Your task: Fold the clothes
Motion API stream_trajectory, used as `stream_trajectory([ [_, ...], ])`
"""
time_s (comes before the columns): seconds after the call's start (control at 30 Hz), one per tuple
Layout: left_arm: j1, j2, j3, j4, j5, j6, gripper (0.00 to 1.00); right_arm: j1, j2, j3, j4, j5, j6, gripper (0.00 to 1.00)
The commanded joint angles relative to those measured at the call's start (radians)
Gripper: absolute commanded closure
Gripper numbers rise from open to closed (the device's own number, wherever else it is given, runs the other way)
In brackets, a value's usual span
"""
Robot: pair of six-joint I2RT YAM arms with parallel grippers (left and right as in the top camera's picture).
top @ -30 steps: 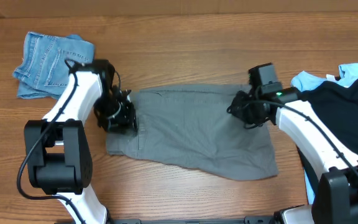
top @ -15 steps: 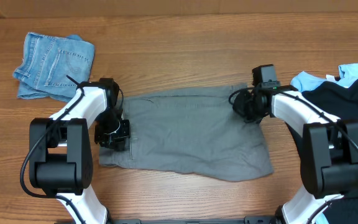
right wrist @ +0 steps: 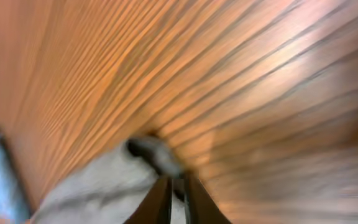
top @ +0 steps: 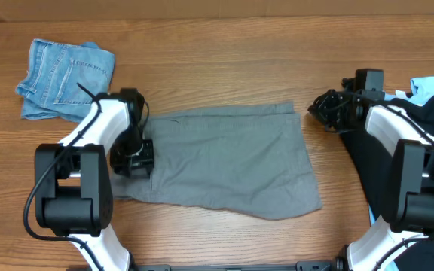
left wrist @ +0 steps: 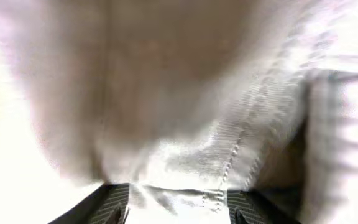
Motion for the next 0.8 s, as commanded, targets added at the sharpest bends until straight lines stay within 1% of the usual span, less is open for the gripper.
stream_trajectory([
  [0.0,0.006,-0.002,0.132,-0.043,-0.034,0.038,0.42,0.01,-0.074,0.079,-0.092,-0.132,-0.156,0.87],
  [0.1,0.006,-0.002,0.232,-0.088,-0.025,0.072,0.4,0.018,-0.13,0.102,-0.229,-0.13,-0.189,0.82],
  [0.17,0.006,-0.002,0.283,-0.089,0.002,0.102,0.38,0.019,-0.152,0.102,-0.31,-0.131,-0.19,0.82],
  [0.23,0.005,-0.002,0.31,-0.056,0.048,0.153,0.34,0.019,-0.154,0.101,-0.392,-0.13,-0.19,0.82],
  [0.3,0.004,-0.002,0.308,0.001,0.107,0.213,0.34,0.022,-0.151,0.091,-0.453,-0.13,-0.191,0.82],
  [0.37,0.003,0.006,0.293,0.058,0.183,0.28,0.43,0.028,-0.151,0.069,-0.477,-0.13,-0.191,0.82],
  [0.4,0.003,0.01,0.28,0.086,0.23,0.313,0.49,0.035,-0.151,0.05,-0.472,-0.13,-0.191,0.82],
  [0.47,-0.001,0.023,0.244,0.144,0.333,0.406,0.7,0.056,-0.149,0.011,-0.446,-0.121,-0.189,0.83],
  [0.5,-0.003,0.028,0.23,0.161,0.366,0.448,0.78,0.068,-0.148,-0.008,-0.431,-0.111,-0.184,0.83],
  [0.53,-0.006,0.037,0.21,0.181,0.383,0.481,0.84,0.081,-0.145,-0.032,-0.411,-0.095,-0.169,0.85],
  [0.57,-0.009,0.044,0.19,0.2,0.382,0.489,0.9,0.093,-0.142,-0.054,-0.394,-0.078,-0.148,0.87],
  [0.63,-0.009,0.06,0.157,0.226,0.364,0.491,0.95,0.117,-0.131,-0.099,-0.352,-0.058,-0.117,0.88],
  [0.67,-0.006,0.077,0.129,0.243,0.332,0.491,0.96,0.13,-0.118,-0.135,-0.316,-0.051,-0.085,0.9],
  [0.77,0.004,0.104,0.098,0.263,0.279,0.488,0.96,0.135,-0.106,-0.188,-0.243,-0.013,-0.043,0.91],
])
